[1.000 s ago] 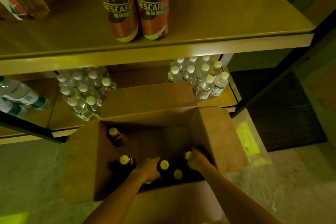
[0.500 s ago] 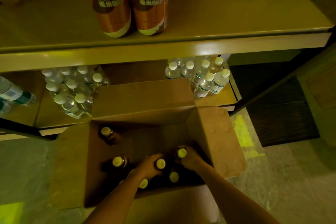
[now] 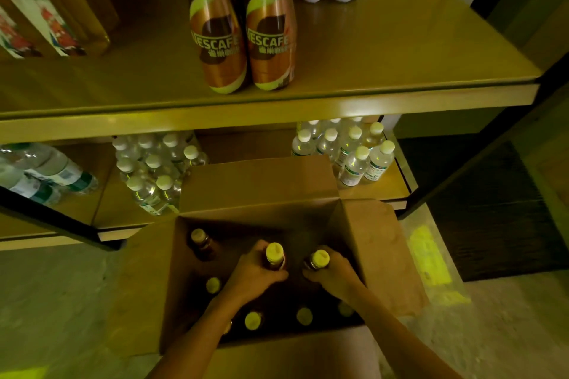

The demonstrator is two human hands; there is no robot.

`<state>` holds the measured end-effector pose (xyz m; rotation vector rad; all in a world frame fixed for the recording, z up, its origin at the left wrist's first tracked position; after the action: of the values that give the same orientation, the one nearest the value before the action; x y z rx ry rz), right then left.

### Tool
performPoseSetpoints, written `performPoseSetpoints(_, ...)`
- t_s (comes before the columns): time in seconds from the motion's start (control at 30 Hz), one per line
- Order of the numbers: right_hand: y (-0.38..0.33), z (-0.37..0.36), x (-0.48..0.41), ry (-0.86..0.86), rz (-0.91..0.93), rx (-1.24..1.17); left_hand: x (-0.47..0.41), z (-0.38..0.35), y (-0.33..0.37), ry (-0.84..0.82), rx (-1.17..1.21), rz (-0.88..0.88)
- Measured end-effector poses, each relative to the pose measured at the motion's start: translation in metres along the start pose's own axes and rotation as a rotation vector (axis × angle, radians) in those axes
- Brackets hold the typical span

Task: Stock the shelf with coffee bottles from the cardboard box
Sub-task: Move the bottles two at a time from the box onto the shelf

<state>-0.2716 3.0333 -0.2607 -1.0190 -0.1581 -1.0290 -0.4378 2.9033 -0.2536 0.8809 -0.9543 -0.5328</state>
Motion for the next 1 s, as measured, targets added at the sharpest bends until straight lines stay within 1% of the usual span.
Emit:
performPoseSetpoints(0.1,-0.034,0.032,0.024,0.062,0.084,-0.047,0.015,0.011,0.032,0.031,0.044,-0.114)
performPoseSetpoints(0.17,-0.061,0.06,0.048,0.154,0.183,-0.067,0.029,0.016,0.06,0.05,0.07,-0.205)
performPoseSetpoints(0.27,-0.096,0.104,0.082,0.333,0.339,0.03,0.05,0.022,0.105,0.083,0.149,-0.353)
performPoseSetpoints(0.33,-0.116,0.128,0.1,0.362,0.358,0.083,0.063,0.026,0.137,0.088,0.187,-0.439)
performPoseSetpoints(0.4,-0.133,0.148,0.115,0.379,0.404,0.001,0.076,0.031,0.17,0.119,0.22,-0.524)
performPoseSetpoints(0.53,-0.169,0.19,0.143,0.516,0.608,-0.203,0.096,0.039,0.234,0.249,0.347,-0.689)
performPoseSetpoints(0.67,-0.199,0.232,0.153,0.641,0.751,-0.262,0.103,0.04,0.298,0.221,0.411,-0.813)
performPoseSetpoints(0.73,-0.214,0.251,0.151,0.659,0.789,-0.273,0.101,0.037,0.325,0.193,0.426,-0.857)
performPoseSetpoints(0.83,-0.23,0.274,0.139,0.696,0.791,-0.254,0.091,0.032,0.354,0.232,0.413,-0.893)
performPoseSetpoints(1.0,-0.241,0.297,0.107,0.697,0.751,-0.256,0.059,0.026,0.376,0.299,0.404,-0.837)
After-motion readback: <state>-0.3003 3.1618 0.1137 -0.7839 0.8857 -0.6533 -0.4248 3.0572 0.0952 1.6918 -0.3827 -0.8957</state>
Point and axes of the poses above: each hand's wrist, its own x-axis away from the middle knuckle, its own z-axis out of the back of the hand, y = z × x, the point moved 2 cm from there along -x, towards the middle knuckle, and after that the axes turned 11 degrees about x, right-handed, at the moved point
